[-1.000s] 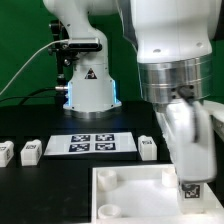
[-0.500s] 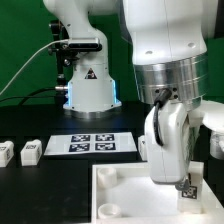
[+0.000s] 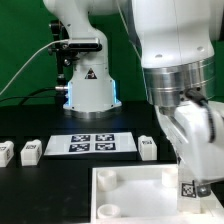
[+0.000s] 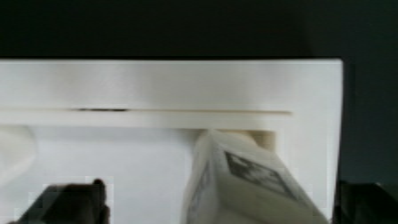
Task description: Assemble one leg
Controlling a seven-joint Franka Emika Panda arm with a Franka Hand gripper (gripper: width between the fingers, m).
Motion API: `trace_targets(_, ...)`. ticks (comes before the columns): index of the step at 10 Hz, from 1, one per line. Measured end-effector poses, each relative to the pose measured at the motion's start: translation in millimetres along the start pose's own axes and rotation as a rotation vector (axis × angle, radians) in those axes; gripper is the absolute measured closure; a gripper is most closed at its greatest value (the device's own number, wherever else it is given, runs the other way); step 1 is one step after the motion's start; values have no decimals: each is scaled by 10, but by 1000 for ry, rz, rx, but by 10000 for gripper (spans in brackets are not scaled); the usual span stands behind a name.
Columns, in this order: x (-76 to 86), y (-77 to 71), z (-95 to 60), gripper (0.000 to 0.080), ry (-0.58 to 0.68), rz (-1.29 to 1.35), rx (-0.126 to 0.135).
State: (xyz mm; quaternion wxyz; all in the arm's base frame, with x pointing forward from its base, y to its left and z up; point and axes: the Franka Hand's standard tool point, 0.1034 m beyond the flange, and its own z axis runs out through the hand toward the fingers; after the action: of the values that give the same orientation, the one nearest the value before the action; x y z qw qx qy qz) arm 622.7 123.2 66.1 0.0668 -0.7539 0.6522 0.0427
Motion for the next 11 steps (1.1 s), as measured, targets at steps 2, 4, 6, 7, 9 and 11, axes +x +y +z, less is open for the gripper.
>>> trace_targets(2,14,1,3,153,1,-186,0)
trace_targets(4,32,2,-1,151,4,-400,-5)
trace_targets(6,85,-75,-79,151,33,-786,-41)
trace_targets(7,84,-88,-76,151,44,-885,-38)
trace_targets(9,92,-87,-75,295,45,-818,-37)
trace_targets(11,87,-86,-73,463,44,-723,-34)
